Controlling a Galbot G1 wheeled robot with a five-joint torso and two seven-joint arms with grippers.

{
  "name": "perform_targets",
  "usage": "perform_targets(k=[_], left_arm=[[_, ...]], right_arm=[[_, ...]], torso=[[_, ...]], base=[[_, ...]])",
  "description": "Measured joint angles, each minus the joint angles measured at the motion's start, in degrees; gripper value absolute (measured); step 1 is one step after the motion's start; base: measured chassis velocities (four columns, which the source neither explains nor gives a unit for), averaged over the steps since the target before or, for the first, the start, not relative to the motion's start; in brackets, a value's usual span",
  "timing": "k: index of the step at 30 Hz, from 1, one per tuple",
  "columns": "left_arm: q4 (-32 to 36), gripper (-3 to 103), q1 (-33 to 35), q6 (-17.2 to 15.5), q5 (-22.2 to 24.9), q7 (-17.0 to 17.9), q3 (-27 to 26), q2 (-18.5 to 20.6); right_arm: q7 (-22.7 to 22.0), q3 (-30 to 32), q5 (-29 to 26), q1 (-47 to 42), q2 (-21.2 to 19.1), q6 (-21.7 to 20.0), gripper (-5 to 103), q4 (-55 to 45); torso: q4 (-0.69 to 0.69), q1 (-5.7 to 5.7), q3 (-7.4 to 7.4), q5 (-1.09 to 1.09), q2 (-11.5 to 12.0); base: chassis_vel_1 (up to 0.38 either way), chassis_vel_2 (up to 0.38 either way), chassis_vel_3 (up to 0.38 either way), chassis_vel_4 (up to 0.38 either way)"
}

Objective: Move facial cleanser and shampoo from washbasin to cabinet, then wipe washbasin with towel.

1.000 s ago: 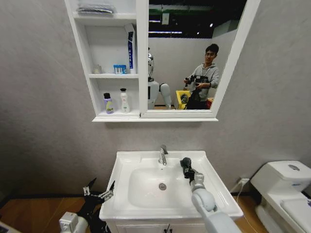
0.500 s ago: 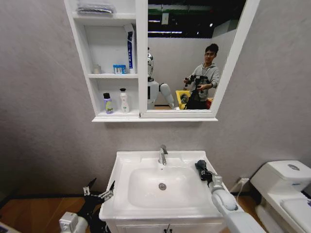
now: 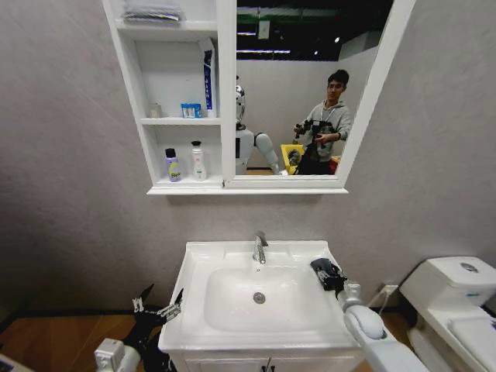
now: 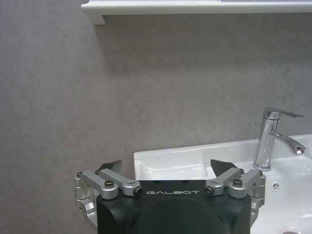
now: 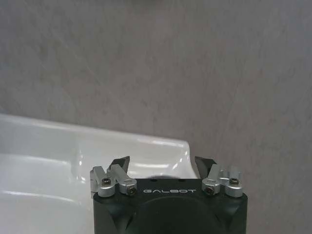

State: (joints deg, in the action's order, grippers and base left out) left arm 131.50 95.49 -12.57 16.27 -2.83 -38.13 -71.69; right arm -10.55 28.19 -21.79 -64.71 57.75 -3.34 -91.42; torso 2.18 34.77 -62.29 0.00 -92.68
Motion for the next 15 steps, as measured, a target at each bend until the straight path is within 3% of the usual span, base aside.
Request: perform_targets(k=[1, 4, 5, 7, 15], left_arm=[[0.0, 100, 0.0, 0.0, 0.0, 0.0, 0.0, 0.0], [0.0, 100, 0.0, 0.0, 0.0, 0.0, 0.0, 0.0], [0.0, 100, 0.0, 0.0, 0.0, 0.0, 0.0, 0.0], [0.01, 100, 0.0, 0.0, 0.0, -0.01, 0.01, 0.0], [0.0, 100, 0.0, 0.0, 0.0, 0.0, 0.0, 0.0]], right_arm=[[0.0, 0.0, 0.0, 0.0, 0.0, 0.0, 73, 0.0], [-2.46, 5.41, 1.49, -13.84, 2.19, -1.33, 90, -16.27], [-2.46, 5.41, 1.49, -13.84, 2.19, -1.33, 90, -16.27], [-3.74, 7.75, 3.07, -21.73, 5.55, -1.71, 98, -24.77], [-6.13, 8.79, 4.9, -33.62, 10.21, -3.27, 100, -37.09]], torso=[[0.0, 0.0, 0.0, 0.0, 0.0], [0.03, -0.01, 0.01, -0.01, -0.02], [0.03, -0.01, 0.01, -0.01, -0.02], [0.04, -0.02, 0.02, -0.02, -0.02], [0.02, -0.02, 0.02, -0.02, -0.02]], base=[[0.0, 0.0, 0.0, 0.0], [0.0, 0.0, 0.0, 0.0], [0.0, 0.0, 0.0, 0.0], [0.0, 0.0, 0.0, 0.0], [0.0, 0.0, 0.0, 0.0]])
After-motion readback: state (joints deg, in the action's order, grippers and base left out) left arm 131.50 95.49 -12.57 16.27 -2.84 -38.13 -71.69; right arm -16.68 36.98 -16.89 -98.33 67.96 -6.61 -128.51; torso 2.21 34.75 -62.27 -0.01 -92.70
